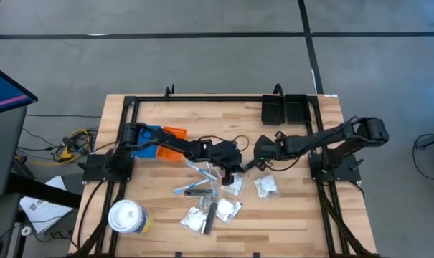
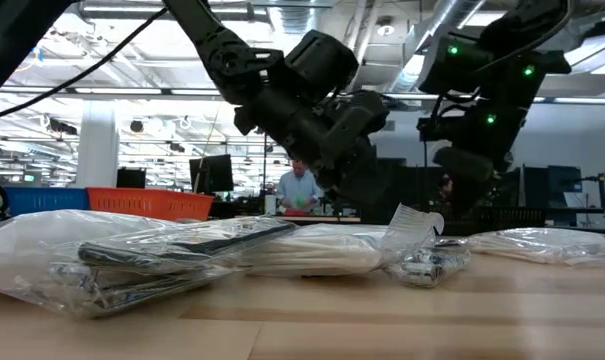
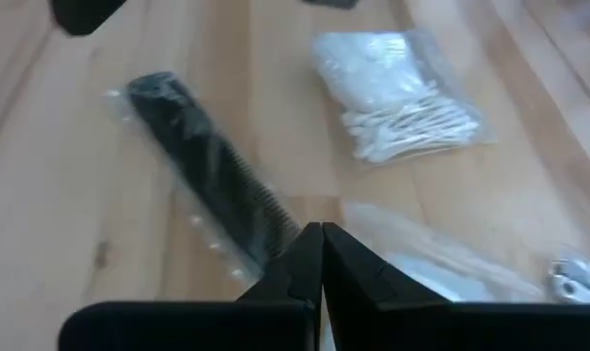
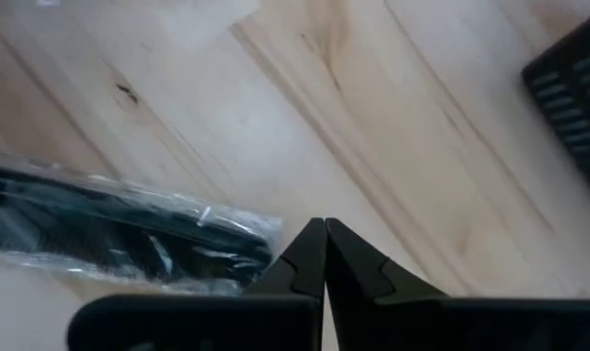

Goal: Pick & Place Travel size toiletries
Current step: Put the black comb into the right black bin

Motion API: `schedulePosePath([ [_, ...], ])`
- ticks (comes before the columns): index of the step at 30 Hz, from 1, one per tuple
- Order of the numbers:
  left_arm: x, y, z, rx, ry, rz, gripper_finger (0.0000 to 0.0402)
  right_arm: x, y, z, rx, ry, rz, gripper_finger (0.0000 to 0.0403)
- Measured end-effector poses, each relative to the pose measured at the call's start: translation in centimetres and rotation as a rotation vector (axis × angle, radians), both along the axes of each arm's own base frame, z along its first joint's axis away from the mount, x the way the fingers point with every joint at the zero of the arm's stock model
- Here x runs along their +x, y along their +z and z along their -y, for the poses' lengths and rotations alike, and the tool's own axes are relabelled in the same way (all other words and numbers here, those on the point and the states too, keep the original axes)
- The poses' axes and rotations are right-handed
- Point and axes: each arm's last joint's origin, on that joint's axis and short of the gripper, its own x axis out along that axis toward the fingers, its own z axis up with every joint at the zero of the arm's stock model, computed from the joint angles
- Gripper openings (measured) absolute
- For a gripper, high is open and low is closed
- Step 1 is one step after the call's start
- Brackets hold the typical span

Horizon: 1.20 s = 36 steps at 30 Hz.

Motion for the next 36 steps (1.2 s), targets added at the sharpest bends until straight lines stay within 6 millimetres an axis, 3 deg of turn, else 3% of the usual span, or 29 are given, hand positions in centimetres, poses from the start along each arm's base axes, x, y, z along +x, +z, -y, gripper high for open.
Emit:
schedulePosePath([
  [6,0.0,-0.9,-0.3,0.033,0.021,-0.026,0.0001,-0.3,1.2,-0.4,-0.053,0.053,0.034,0.0000],
  [14,0.7,-1.1,0.9,0.130,0.015,-0.013,0.0001,-0.7,2.8,-1.3,-0.060,0.108,0.110,0.0000],
  [26,0.5,-1.3,-0.1,0.129,0.043,-0.054,0.0001,-0.8,2.9,-1.8,-0.056,0.127,0.116,0.0000],
  [36,0.7,-1.0,0.6,0.126,0.013,-0.011,0.0001,-0.7,2.9,-1.8,-0.054,0.124,0.116,0.0000],
])
